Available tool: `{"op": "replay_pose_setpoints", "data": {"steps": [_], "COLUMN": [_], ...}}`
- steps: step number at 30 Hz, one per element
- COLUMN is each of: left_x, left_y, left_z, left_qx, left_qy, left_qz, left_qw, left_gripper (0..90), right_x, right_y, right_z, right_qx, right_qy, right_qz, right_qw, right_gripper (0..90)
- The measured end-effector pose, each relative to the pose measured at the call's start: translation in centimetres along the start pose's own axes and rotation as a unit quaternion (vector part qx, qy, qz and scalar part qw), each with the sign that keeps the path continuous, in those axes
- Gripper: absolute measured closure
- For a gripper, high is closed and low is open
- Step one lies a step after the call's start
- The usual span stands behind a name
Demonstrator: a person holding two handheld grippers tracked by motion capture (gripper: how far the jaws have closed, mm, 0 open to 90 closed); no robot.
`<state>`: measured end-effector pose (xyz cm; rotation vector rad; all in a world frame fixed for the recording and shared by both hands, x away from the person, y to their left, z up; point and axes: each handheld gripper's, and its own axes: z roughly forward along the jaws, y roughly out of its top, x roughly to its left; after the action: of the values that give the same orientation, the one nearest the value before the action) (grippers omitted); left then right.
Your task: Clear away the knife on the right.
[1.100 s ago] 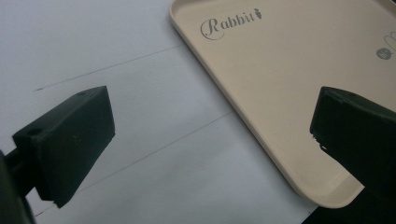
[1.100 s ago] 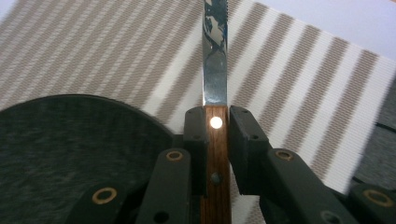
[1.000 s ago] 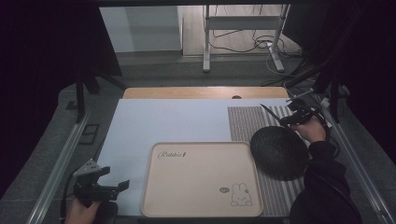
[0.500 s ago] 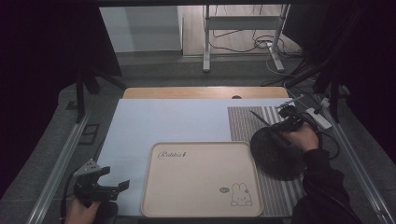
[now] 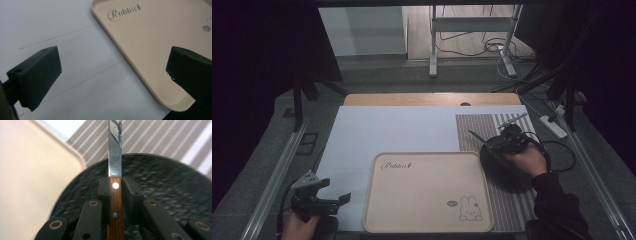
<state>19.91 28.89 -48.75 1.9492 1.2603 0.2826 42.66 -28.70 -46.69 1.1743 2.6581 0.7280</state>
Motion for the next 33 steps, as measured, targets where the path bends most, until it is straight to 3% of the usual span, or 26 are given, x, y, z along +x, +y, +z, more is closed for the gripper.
{"op": "replay_pose_setpoints", "data": {"steps": [15,33], "left_x": [0.0,0.0], "left_y": [0.0,0.0], "left_z": [0.0,0.0], "left_qx": [0.0,0.0], "left_qy": [0.0,0.001], "left_qz": [0.0,0.001], "left_qw": [1.0,1.0], "left_gripper": [0.0,0.0], "right_x": [5.3,11.5], "right_y": [-0.8,-1.5], "right_z": [0.1,0.0], "right_qx": [-0.001,-0.006], "right_qy": [0.026,0.052], "right_qz": [-0.032,-0.075], "right_qw": [0.9991,0.9958], "right_gripper": [77.3,77.3]}}
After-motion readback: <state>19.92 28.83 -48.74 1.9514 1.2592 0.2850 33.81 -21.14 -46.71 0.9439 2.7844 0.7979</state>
